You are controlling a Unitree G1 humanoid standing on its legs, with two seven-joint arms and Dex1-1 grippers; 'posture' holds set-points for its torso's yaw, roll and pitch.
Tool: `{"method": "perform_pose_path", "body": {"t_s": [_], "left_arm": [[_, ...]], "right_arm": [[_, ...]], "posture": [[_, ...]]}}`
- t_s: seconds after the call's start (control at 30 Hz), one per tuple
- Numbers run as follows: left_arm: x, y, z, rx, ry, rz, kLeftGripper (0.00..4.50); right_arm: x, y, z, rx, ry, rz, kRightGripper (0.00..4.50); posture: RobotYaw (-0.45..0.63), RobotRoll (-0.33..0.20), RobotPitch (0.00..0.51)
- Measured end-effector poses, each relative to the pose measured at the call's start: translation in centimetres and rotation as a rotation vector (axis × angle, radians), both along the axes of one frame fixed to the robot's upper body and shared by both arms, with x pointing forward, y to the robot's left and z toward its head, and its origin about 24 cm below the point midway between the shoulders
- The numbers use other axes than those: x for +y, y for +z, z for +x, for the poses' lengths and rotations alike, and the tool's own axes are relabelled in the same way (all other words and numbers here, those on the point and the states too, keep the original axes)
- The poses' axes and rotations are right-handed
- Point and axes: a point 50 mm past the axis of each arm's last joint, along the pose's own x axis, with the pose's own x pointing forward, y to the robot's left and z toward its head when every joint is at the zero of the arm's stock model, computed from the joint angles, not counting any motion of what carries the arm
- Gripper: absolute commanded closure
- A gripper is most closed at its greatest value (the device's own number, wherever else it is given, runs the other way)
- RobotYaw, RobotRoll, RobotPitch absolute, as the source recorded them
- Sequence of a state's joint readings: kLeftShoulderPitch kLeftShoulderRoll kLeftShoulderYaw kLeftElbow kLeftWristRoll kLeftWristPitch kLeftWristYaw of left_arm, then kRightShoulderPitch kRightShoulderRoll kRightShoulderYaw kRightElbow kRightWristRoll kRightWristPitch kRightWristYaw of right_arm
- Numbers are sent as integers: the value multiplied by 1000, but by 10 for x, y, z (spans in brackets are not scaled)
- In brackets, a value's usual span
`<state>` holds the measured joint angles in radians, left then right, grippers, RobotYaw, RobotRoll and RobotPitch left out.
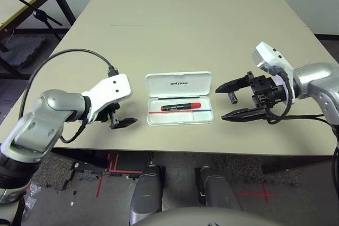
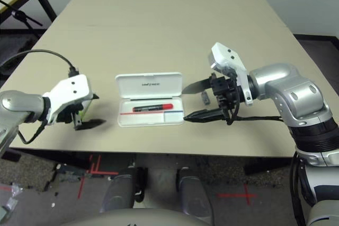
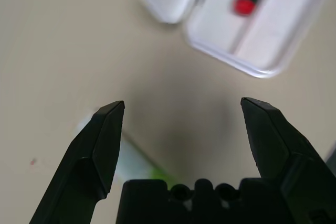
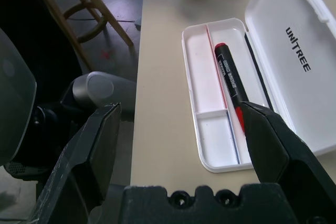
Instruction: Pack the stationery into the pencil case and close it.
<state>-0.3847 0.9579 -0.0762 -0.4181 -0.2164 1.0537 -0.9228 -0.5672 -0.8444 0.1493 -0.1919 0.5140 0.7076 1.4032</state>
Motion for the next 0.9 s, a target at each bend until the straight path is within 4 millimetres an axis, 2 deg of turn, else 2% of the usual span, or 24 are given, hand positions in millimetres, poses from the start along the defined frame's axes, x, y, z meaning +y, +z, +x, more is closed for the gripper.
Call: {"method": "perform_pose_path", "body": {"t_s": [0.13, 0.23, 0.57, 0.9], "left_arm": [[21, -5, 13, 71, 291, -4, 0], [29, -8, 15, 120, 387, -7, 0], [36, -22, 21, 208, 493, -44, 0], [36, -40, 29, 248, 566, -78, 0]], "right_arm": [[1, -3, 0, -2, -3, -4, 19], [1, -6, 0, 0, -7, -6, 19], [3, -9, -1, -15, -25, -10, 19], [5, -9, -1, -18, -26, -13, 19]], "posture": [[161, 0, 127], [152, 0, 125], [138, 0, 127], [133, 0, 133]]}}
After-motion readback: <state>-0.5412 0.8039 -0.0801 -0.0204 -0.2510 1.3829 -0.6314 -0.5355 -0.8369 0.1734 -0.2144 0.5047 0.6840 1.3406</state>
